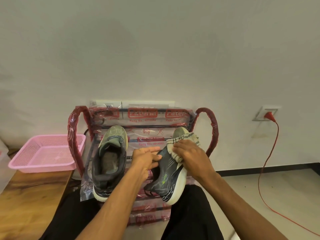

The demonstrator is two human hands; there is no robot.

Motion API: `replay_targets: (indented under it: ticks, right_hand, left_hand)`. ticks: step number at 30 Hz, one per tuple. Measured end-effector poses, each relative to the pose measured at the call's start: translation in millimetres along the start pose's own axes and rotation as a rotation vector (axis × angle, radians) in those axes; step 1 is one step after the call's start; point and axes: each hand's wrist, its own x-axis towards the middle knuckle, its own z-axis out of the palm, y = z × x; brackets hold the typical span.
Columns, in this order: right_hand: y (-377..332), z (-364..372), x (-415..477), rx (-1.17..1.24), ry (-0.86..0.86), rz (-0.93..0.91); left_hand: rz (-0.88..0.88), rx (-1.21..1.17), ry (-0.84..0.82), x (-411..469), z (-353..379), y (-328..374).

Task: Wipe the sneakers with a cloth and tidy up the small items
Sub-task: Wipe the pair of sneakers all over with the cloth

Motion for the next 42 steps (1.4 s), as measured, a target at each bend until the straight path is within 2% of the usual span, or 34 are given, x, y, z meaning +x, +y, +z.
replay_targets:
  ticks: [6, 11, 18, 22, 27, 31, 36, 40, 42]
  right_hand:
    - [-13.2, 11.4, -4.2, 0.103, -0.043, -0.033]
    - [-8.1, 4.0, 10.6, 0.027, 0.009, 0.104]
    - [1.6, -3.8, 14.2, 0.175, 0.079, 0.216]
    - [-6.6, 2.7, 8.1, 0.220, 0.012, 0.158]
    - [-14.7, 16.1, -1.7, 0.243, 0.011, 0.163]
    - [-20.3, 15.5, -5.8, 0.219, 0.009, 0.030]
    - [-19.4, 11.1, 11.3, 0.200, 0.001, 0.109]
    - [-37.3, 9.4, 8.0, 0.203, -0.053, -0.109]
    - [-30.1, 10.7, 15.2, 0.163, -0.028, -0.082]
  left_hand:
    - [-0.020, -0.096, 0.059, 1.3, -0.3, -4.4]
    - [-0.022, -0.188, 0.026, -5.4, 4.9, -2.8]
    - [0.036, -0.382, -0.005, -6.1, 2.4, 4.0]
    - [0.043, -0.288, 0.012, -4.5, -5.9, 5.1]
    - [0.087, 0.016, 0.052, 0.2, -12.7, 21.6]
    - [0.099, 0.236, 0.057, 2.9, -22.1, 31.1]
    - [0.096, 0.325, 0.037, 3.3, -24.9, 35.2]
    - [0.124, 0.413, 0.142, 5.6, -28.0, 33.3]
    - [0.117, 0.394, 0.138, 5.6, -27.1, 32.1]
